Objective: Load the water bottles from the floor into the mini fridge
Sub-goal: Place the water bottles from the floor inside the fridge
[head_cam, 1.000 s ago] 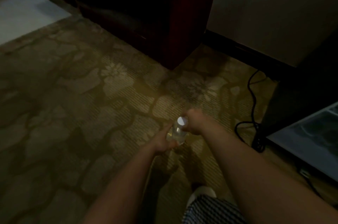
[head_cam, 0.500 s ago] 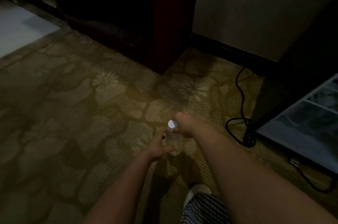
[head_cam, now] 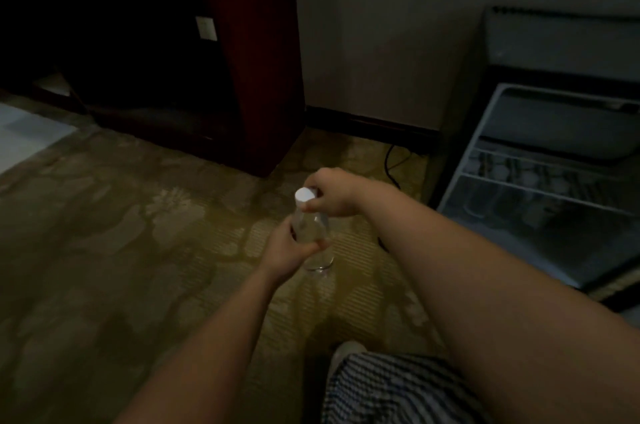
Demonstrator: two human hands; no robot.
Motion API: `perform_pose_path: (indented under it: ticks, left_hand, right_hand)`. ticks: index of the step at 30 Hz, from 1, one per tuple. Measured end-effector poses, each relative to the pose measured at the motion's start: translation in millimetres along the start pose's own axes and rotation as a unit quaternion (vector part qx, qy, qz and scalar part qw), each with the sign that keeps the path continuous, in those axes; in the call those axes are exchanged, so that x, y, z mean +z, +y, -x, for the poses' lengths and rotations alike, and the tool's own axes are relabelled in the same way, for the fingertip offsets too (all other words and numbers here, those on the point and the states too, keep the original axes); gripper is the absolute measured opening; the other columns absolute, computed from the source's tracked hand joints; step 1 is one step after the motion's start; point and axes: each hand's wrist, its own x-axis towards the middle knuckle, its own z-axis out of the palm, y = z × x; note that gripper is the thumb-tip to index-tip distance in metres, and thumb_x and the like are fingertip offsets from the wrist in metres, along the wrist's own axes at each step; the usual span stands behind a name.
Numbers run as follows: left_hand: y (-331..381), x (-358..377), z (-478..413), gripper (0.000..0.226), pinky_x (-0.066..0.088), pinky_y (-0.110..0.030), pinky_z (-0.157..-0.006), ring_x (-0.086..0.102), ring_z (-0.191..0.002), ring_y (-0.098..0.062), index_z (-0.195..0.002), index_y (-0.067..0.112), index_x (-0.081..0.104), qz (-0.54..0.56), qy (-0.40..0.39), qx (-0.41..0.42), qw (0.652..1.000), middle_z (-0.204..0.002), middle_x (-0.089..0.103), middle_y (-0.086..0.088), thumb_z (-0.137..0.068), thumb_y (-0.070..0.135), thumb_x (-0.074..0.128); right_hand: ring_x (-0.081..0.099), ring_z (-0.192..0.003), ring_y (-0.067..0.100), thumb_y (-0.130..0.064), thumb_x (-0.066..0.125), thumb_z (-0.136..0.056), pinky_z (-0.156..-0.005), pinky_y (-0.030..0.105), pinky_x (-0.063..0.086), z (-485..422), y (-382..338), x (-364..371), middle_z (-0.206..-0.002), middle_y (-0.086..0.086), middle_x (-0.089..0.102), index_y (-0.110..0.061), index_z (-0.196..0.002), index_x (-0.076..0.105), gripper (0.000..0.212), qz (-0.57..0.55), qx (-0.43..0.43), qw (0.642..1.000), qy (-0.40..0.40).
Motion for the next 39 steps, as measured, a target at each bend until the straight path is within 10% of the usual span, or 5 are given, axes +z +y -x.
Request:
perform_pose_path:
  ticks: [9,15,24,31,39]
  left_hand:
    - [140.4,52.8,18.4,0.051,0.051,-0.033,-0.084,0.061,-0.101,-0.016,-0.117,0.015,0.057,-0.080,-0.093,0.093,0.988,-0.106,0.065,0.000,-0.071,0.025,0.078]
    - [208.5,110.7,33.7,0.041,0.047,-0.019,-0.066,0.059,-0.088,-0.011,-0.106,0.016,0.058,-0.143,-0.187,0.144,0.961,-0.093,0.062,0.004,-0.072,0.031,0.077]
    - [246.0,214.8,36.0,0.033,0.032,-0.015,-0.051,0.045,-0.064,0.001,-0.093,0.023,0.048,-0.156,-0.254,0.150,0.943,-0.072,0.047,0.013,-0.076,0.031,0.075]
    - [234.9,272.5,20.7,0.052,0.041,-0.018,-0.067,0.054,-0.092,-0.012,-0.120,0.017,0.052,-0.151,-0.287,0.138,0.936,-0.080,0.050,0.016,-0.075,0.026,0.075]
    - [219.2,319.1,-3.2,0.063,0.044,-0.025,-0.086,0.054,-0.109,-0.015,-0.126,0.014,0.052,-0.143,-0.333,0.114,0.925,-0.121,0.059,-0.002,-0.070,0.024,0.080]
  right_hand:
    - [0.059,-0.084,0.018,-0.035,0.065,-0.084,-0.068,0.028,0.046,118.6,37.7,-88.2,-0.094,0.004,0.063,-0.013,-0.101,0.062,0.027,-0.035,0.017,0.977,0.208]
    - [0.056,-0.084,0.016,-0.039,0.066,-0.083,-0.070,0.030,0.045,194.8,81.7,-114.7,-0.095,0.003,0.060,-0.014,-0.100,0.061,0.031,-0.031,0.060,0.942,0.328]
    - [0.054,-0.081,0.014,-0.035,0.069,-0.081,-0.070,0.025,0.038,252.5,154.9,-124.7,-0.086,-0.001,0.058,-0.019,-0.089,0.056,0.022,-0.089,0.158,0.900,0.396]
    - [0.053,-0.084,0.013,-0.036,0.066,-0.084,-0.057,0.018,0.037,261.8,207.8,-110.1,-0.087,-0.001,0.056,-0.009,-0.107,0.061,0.035,-0.159,0.228,0.882,0.381]
    - [0.058,-0.095,0.020,-0.044,0.064,-0.084,-0.080,0.033,0.045,257.4,256.0,-98.0,-0.093,-0.001,0.057,-0.014,-0.107,0.060,0.039,-0.136,0.316,0.870,0.352]
